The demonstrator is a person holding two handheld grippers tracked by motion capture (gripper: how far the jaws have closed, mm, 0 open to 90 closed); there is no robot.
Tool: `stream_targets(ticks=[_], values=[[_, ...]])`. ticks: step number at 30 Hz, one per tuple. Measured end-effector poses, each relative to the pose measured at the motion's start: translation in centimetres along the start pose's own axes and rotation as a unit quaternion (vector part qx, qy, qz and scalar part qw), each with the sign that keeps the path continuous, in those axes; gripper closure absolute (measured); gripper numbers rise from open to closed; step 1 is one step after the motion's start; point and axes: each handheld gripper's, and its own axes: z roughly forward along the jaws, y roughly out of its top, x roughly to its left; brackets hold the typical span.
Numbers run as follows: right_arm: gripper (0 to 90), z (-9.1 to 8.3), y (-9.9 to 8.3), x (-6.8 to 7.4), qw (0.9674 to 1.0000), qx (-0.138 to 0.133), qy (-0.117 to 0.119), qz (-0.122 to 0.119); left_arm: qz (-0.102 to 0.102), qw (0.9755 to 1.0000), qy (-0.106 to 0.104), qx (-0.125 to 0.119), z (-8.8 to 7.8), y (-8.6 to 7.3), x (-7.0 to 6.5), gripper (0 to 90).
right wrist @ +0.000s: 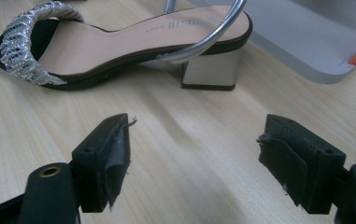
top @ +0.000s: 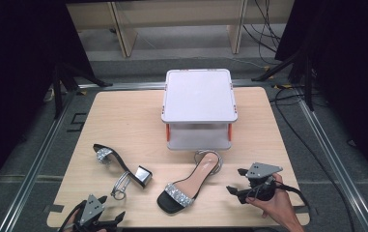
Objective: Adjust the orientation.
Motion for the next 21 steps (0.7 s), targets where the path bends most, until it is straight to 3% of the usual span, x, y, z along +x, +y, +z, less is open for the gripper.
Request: stream_targets(ticks=[2,3,10,18,21], values=[[25.1,0.1,0.1,-0.2,0.9999,-0.006,-0.003,-0.011,0.0,1.0,0.0,0.0,0.0,0.0,0.0,17.6],[25.6,0.1,0.1,-0.1,1.0,-0.005,-0.001,-0.002,-0.001,1.0,0.002,-0.001,0.1,0.0,0.0,17.6],[27.4,0.8,1.1,0.0,0.9991,-0.007,0.005,-0.041,-0.002,1.0,0.004,-0.002,0.0,0.0,0.0,17.6],[31.7,2.0,1.7,-0.3,0.9988,-0.013,0.016,-0.044,-0.003,1.0,0.004,-0.002,0.0,-0.1,0.0,17.6],[31.8,2.5,2.2,-0.1,0.9976,-0.007,0.014,-0.067,-0.002,1.0,0.004,-0.002,0.0,-0.1,0.0,17.6]])
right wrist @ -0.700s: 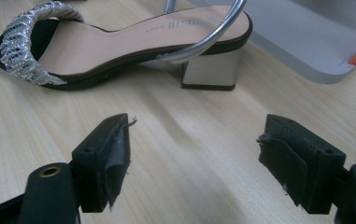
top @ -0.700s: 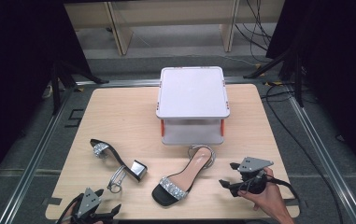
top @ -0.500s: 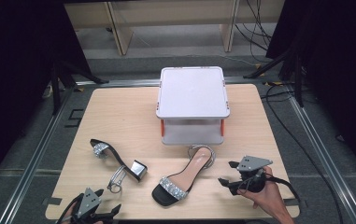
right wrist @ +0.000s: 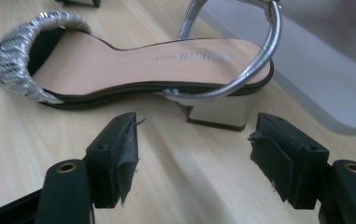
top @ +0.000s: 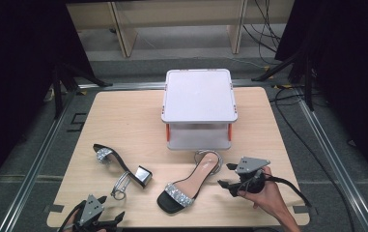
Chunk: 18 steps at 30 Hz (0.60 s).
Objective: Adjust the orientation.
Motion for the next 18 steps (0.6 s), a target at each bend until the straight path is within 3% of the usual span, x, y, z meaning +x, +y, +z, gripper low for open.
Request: stream_targets(ticks=[1,3,6,7,9,12,14,15,18], values=[[32.3,0.2,0.2,0.1,0.9999,0.0,-0.002,-0.01,0.0,1.0,-0.001,0.001,0.0,0.0,0.0,17.6],[36.5,0.7,0.5,0.3,0.9997,-0.007,0.017,-0.017,-0.005,1.0,-0.003,-0.004,0.0,0.0,0.0,17.6],[39.6,1.3,0.6,0.2,0.9996,-0.005,0.024,-0.01,-0.004,1.0,-0.004,-0.002,0.0,0.0,0.0,17.6],[45.1,1.6,0.6,0.0,0.9995,-0.003,0.024,-0.022,-0.003,1.0,-0.003,-0.005,0.0,0.0,0.0,17.6],[47.3,1.8,0.7,-0.1,0.9986,-0.02,0.036,-0.034,0.001,1.0,-0.002,0.002,-0.1,0.0,0.0,17.6],[54.7,2.1,1.4,0.4,0.9966,-0.011,0.041,-0.07,-0.004,1.0,-0.002,-0.005,0.0,0.0,0.0,17.6],[58.7,2.3,1.5,0.6,0.9959,-0.013,0.045,-0.077,-0.003,1.0,-0.002,-0.004,0.0,0.0,0.0,17.6],[62.6,2.8,1.7,0.8,0.9944,0.005,0.041,-0.097,-0.001,1.0,-0.004,0.0,-0.1,0.0,0.0,17.6],[69.8,2.8,2.0,1.1,0.9928,0.009,0.043,-0.112,-0.002,1.0,-0.002,-0.003,-0.1,0.0,0.0,17.6]])
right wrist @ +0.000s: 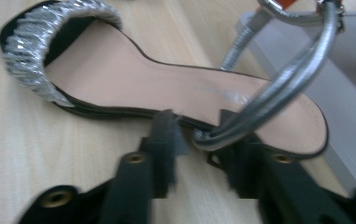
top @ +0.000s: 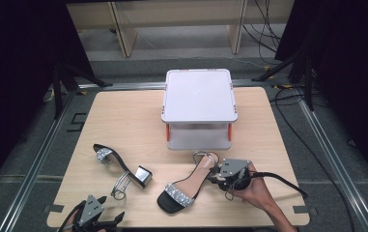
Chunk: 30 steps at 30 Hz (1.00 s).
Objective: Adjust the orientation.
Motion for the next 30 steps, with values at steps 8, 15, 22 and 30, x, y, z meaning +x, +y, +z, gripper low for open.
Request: stream_targets(ticks=[8,15,22,30], values=[[81.5,-0.5,0.1,0.3,0.9997,0.003,-0.022,-0.012,0.001,1.0,-0.001,0.001,0.0,0.0,0.0,17.6],[81.6,-1.5,0.2,0.4,0.9984,0.03,-0.046,-0.013,0.002,1.0,-0.002,0.002,-0.2,0.0,0.0,17.6],[81.8,-3.0,-0.1,3.2,0.9982,0.049,-0.032,0.011,0.002,1.0,0.001,0.0,-0.1,0.0,0.0,17.6],[74.3,-4.0,-0.2,6.0,0.9987,0.047,0.012,0.013,0.002,1.0,0.002,-0.002,-0.1,0.0,0.1,17.6]])
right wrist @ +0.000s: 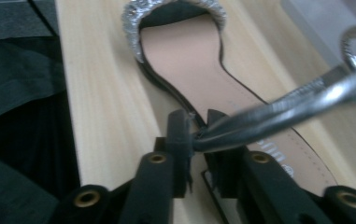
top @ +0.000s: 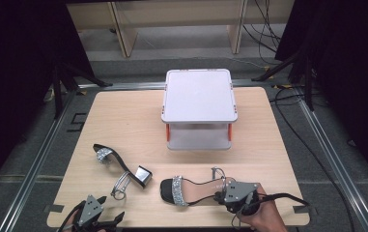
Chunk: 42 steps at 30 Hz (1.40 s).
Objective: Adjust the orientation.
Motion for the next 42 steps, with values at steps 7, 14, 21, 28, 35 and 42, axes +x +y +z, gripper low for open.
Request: stream_targets(ticks=[7,14,21,28,35,42], values=[[38.1,-1.9,-1.1,-1.0,0.9995,0.023,-0.009,0.021,0.0,1.0,-0.001,0.001,0.0,0.0,0.0,17.6],[30.4,-3.1,-2.4,-2.6,0.9978,0.013,-0.04,0.051,-0.002,1.0,-0.002,0.003,0.1,0.0,-0.1,17.6],[27.6,-1.2,-3.0,-4.0,0.9983,0.015,-0.026,0.051,-0.002,1.0,-0.001,0.002,0.1,0.0,0.0,17.6],[28.4,1.1,-2.4,-4.7,0.9994,0.012,0.009,0.033,0.0,1.0,-0.002,0.003,0.1,0.0,-0.1,17.6],[29.3,1.3,-2.1,-5.0,0.9989,0.02,0.001,0.043,-0.001,1.0,-0.002,0.003,0.1,0.0,-0.1,17.6],[29.5,1.1,-2.0,-5.8,0.9927,0.026,-0.064,0.099,0.0,1.0,-0.003,0.002,0.1,0.0,0.0,17.6]])
